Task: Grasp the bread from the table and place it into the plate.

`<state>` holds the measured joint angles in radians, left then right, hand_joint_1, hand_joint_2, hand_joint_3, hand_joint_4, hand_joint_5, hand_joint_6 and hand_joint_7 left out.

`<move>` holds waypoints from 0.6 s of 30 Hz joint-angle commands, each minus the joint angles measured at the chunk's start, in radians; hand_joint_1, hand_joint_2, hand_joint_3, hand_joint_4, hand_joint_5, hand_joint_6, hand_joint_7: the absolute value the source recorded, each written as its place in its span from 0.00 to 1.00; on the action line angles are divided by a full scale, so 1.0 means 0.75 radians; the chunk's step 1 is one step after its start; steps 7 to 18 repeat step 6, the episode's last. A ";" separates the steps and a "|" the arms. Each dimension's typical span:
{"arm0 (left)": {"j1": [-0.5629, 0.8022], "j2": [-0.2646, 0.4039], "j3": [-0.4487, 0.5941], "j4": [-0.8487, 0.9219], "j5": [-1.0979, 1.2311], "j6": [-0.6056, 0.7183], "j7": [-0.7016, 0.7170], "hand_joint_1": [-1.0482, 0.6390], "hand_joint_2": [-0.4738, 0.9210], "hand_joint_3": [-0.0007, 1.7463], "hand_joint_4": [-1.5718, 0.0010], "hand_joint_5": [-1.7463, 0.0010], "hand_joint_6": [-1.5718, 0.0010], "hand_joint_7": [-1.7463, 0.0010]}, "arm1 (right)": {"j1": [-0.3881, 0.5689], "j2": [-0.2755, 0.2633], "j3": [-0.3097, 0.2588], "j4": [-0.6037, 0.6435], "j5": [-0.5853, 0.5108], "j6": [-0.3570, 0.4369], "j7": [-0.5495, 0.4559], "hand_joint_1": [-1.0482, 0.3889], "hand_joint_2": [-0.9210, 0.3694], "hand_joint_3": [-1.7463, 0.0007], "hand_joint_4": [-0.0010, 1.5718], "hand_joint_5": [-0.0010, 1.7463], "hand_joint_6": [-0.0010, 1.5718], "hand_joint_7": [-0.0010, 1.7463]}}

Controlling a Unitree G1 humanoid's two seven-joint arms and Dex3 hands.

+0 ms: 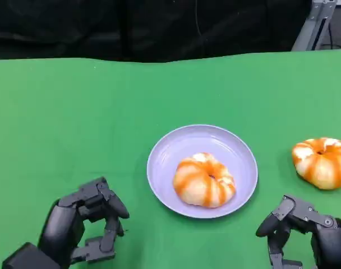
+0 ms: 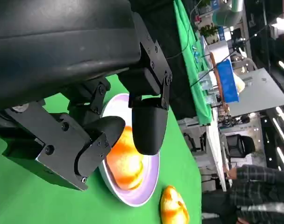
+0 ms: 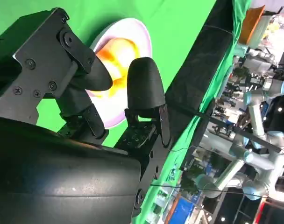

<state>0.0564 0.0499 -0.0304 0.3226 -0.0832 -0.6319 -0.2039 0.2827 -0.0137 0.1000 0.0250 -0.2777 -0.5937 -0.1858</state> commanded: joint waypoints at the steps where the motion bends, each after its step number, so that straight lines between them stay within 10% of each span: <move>1: -0.016 0.023 0.026 0.022 -0.030 -0.003 -0.032 0.60 0.62 0.78 0.47 0.04 0.49 0.15 | -0.013 -0.018 -0.012 0.023 0.011 -0.038 0.003 0.75 0.54 0.16 0.61 0.95 0.57 0.76; 18: -0.035 0.029 0.037 0.051 -0.023 -0.021 -0.055 0.59 0.59 0.81 0.47 0.04 0.49 0.15 | -0.033 -0.012 -0.019 0.056 -0.008 -0.071 -0.016 0.74 0.55 0.17 0.63 0.94 0.58 0.73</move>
